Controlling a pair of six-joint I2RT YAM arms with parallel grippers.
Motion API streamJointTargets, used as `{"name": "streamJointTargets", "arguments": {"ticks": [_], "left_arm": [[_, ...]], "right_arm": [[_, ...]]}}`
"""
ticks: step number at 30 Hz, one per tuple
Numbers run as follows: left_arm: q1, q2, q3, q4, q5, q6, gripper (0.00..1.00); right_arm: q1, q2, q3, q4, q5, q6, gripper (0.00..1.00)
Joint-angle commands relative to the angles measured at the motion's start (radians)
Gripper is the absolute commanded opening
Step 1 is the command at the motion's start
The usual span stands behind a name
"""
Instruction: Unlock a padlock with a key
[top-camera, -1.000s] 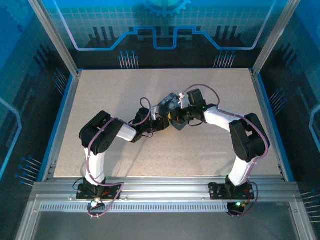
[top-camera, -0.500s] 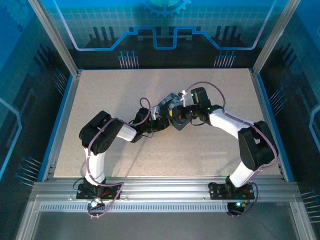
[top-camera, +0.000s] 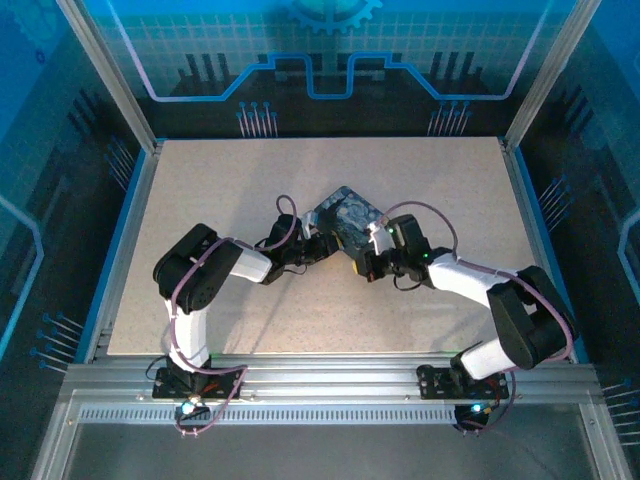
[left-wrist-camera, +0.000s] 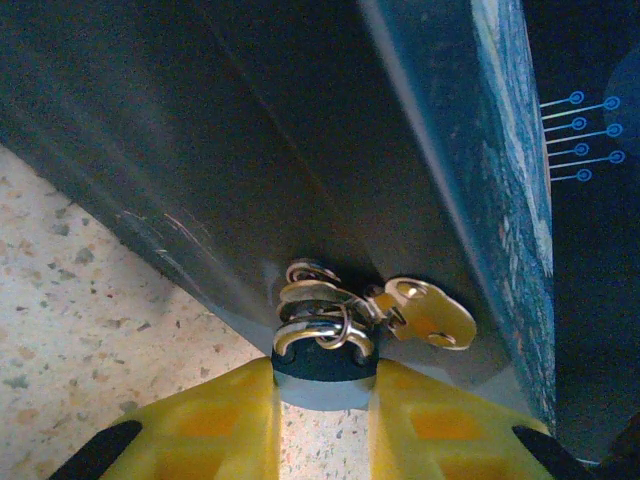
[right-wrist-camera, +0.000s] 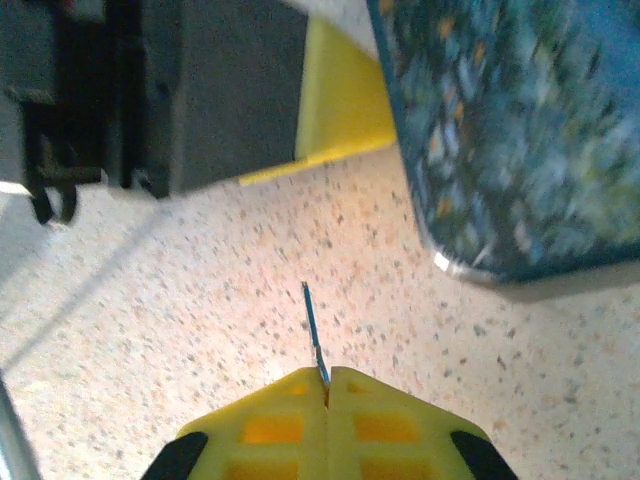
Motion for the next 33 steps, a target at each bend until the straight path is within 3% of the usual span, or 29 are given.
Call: {"name": "streamJointTargets", "arguments": {"ticks": [1, 9, 33], "left_arm": [[-0.01, -0.053, 0.004, 0.002, 0.025, -0.021, 0.25], [-0.022, -0.069, -0.002, -0.004, 0.02, -0.037, 0.25], [-0.04, -0.091, -0.021, -0.016, 0.001, -0.058, 0.25]], "right_arm": [[0.039, -0.007, -0.031, 0.101, 0.083, -0.047, 0.03], [0.071, 0.025, -0.076, 0.206, 0.178, -0.101, 0.02], [0.06, 0.111, -0.026, 0.212, 0.333, -0.125, 0.02]]}}
